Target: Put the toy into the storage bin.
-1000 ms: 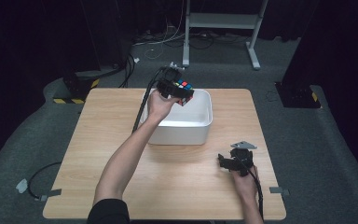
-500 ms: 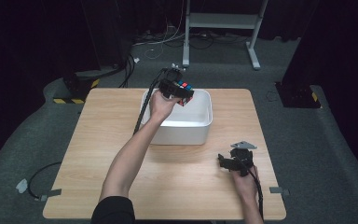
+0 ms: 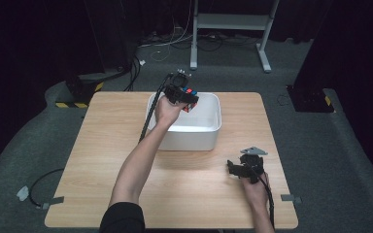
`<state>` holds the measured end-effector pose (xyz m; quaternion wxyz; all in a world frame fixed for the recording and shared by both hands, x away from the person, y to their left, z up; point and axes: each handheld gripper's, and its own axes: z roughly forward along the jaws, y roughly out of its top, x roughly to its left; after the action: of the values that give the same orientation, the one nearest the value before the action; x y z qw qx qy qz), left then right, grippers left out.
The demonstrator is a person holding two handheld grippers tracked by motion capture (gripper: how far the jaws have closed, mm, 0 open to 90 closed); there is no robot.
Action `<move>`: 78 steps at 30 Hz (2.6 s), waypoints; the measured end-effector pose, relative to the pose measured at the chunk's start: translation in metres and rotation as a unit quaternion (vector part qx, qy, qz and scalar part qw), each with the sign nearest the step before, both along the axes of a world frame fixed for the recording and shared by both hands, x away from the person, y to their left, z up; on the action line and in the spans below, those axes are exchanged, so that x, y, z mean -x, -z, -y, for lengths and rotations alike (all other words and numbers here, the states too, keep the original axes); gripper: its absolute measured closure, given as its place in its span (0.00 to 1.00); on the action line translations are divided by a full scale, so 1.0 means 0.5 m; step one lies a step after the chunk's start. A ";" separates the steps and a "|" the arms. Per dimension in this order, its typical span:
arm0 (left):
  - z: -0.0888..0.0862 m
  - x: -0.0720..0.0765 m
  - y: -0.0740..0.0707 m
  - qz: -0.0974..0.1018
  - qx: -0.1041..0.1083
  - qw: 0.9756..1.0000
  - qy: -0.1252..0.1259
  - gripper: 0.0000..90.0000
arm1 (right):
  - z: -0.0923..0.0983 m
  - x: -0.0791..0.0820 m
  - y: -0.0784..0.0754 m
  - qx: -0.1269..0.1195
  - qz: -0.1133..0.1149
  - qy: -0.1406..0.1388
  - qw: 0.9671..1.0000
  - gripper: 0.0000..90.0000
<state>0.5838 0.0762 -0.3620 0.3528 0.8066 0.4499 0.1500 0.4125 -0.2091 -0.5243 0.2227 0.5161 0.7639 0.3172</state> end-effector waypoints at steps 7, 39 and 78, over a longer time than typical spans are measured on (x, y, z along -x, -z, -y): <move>-0.003 -0.010 0.014 -0.010 -0.010 1.000 -0.015 0.38 | 0.000 0.000 0.000 0.000 0.000 0.000 1.000 0.19; -0.011 -0.032 0.057 -0.047 -0.044 0.997 -0.035 0.38 | 0.000 0.000 0.000 0.000 0.000 0.001 1.000 0.19; -0.008 0.028 0.053 -0.051 -0.075 0.996 0.009 0.37 | 0.000 0.000 0.000 0.000 -0.001 0.000 1.000 0.19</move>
<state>0.5697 0.0801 -0.3883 0.2690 0.8416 0.4472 0.1392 0.4123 -0.2089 -0.5243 0.2222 0.5167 0.7637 0.3170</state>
